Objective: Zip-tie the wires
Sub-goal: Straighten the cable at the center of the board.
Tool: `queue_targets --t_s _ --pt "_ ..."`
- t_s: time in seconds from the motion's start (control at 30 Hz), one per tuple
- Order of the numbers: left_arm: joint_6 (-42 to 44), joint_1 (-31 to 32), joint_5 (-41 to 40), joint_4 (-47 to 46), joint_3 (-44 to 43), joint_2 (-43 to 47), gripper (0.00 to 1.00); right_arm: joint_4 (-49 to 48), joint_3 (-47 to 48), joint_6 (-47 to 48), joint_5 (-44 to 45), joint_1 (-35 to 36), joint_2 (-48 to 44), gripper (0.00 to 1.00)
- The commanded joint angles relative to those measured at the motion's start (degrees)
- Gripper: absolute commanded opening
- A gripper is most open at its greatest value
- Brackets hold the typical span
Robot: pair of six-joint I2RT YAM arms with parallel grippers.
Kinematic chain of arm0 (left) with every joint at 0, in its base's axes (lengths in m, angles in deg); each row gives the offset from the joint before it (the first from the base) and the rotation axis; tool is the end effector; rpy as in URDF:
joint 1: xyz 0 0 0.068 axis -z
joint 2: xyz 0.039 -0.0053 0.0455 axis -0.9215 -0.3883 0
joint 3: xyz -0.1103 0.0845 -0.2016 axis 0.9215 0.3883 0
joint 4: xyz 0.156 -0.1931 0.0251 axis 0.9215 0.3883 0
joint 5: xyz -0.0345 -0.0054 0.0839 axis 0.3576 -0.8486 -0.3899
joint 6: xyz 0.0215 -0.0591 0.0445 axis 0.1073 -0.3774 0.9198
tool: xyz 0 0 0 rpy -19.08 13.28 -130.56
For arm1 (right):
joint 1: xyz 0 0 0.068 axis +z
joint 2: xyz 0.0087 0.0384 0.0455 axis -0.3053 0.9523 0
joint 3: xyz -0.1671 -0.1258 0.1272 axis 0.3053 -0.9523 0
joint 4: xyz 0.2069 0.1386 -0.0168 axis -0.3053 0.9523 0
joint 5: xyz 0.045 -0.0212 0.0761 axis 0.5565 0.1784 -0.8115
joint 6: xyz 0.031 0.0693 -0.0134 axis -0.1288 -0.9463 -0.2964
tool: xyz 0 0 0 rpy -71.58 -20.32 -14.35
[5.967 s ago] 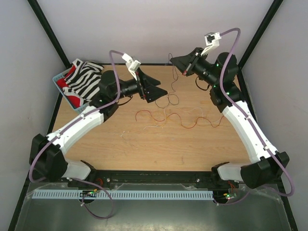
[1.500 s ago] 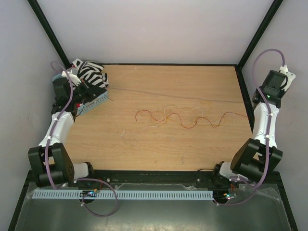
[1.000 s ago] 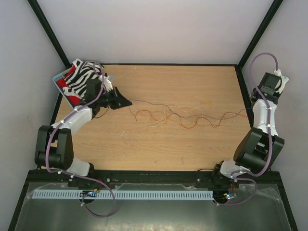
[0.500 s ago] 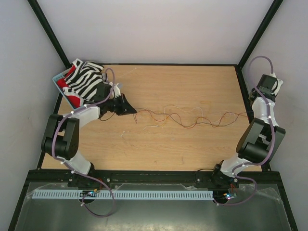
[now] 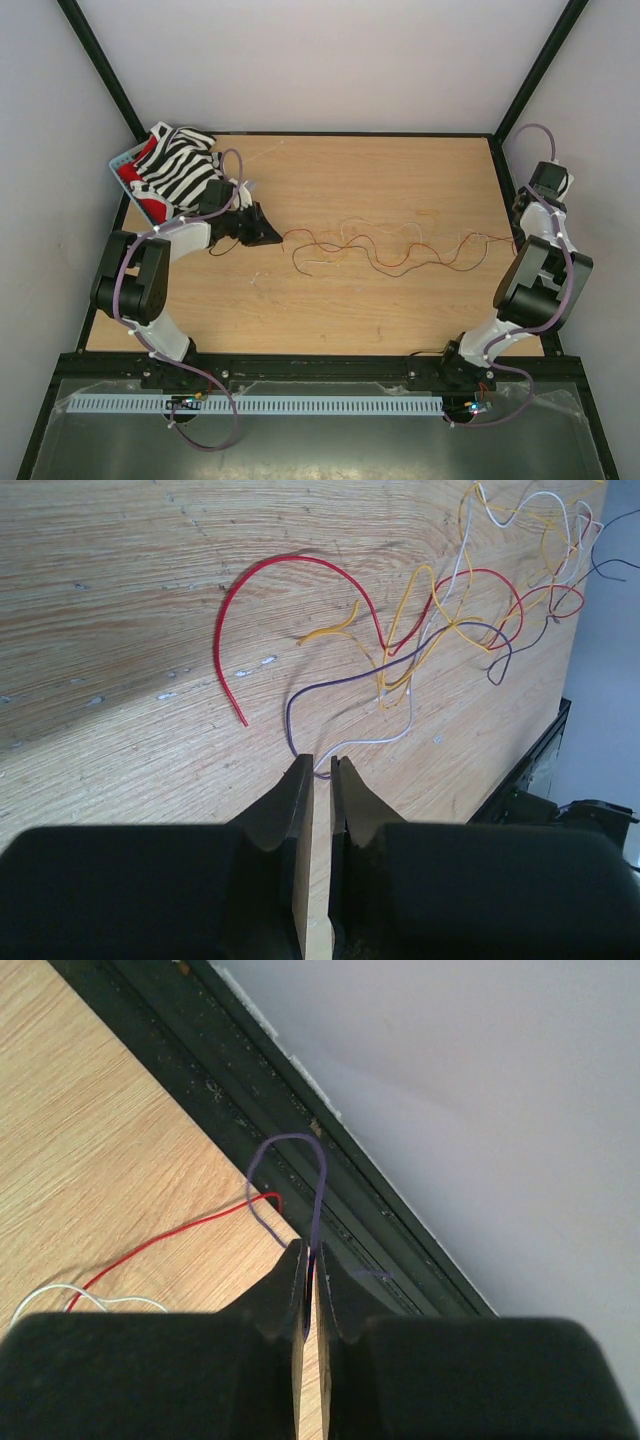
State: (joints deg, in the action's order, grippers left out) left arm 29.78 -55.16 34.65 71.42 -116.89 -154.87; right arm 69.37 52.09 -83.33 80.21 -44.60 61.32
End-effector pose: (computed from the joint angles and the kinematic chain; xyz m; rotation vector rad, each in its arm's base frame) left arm 0.3246 -0.1097 0.1353 -0.0384 2.3862 -1.1239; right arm 0.3194 -0.1875 0.2008 0.7957 2.2001 -0.6199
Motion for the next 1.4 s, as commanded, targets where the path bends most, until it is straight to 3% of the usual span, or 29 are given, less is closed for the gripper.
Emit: queue_targets --t_s 0.0,0.17,0.4,0.63,0.8,1.0,1.23,1.37 --pt "1.6 -0.1 -1.1 1.2 0.5 0.1 0.13 -0.5 -0.4 -1.1 -2.6 -0.2 0.3 0.2" --pt "3.6 -0.5 -2.3 3.6 -1.1 3.0 0.25 -0.5 0.1 -1.5 -5.6 -0.2 -1.5 0.48" --pt "8.0 -1.1 -6.5 6.3 -5.2 11.7 0.62 -0.8 0.5 -4.3 -18.4 0.1 -6.2 0.68" --pt "11.4 -5.0 -11.9 4.4 -11.5 19.4 0.98 -7.1 -3.3 -9.1 -32.1 4.1 -13.3 0.92" --pt "13.0 -10.4 -4.7 4.4 -21.3 13.8 0.99 -11.3 -8.1 -10.9 -33.3 10.3 -17.9 1.0" --pt "20.4 -11.1 -1.7 11.2 -36.3 0.2 0.98 -16.7 -16.0 -12.7 -38.4 12.0 -22.7 0.99" --pt "33.5 -9.1 -7.5 27.3 -59.9 -18.8 0.94 -19.2 -20.9 -12.7 -43.4 12.2 -25.4 0.99" --pt "36.4 -10.1 -9.8 28.8 -66.0 -26.1 0.91 -20.3 -22.0 -12.9 -44.7 12.2 -25.8 0.99"
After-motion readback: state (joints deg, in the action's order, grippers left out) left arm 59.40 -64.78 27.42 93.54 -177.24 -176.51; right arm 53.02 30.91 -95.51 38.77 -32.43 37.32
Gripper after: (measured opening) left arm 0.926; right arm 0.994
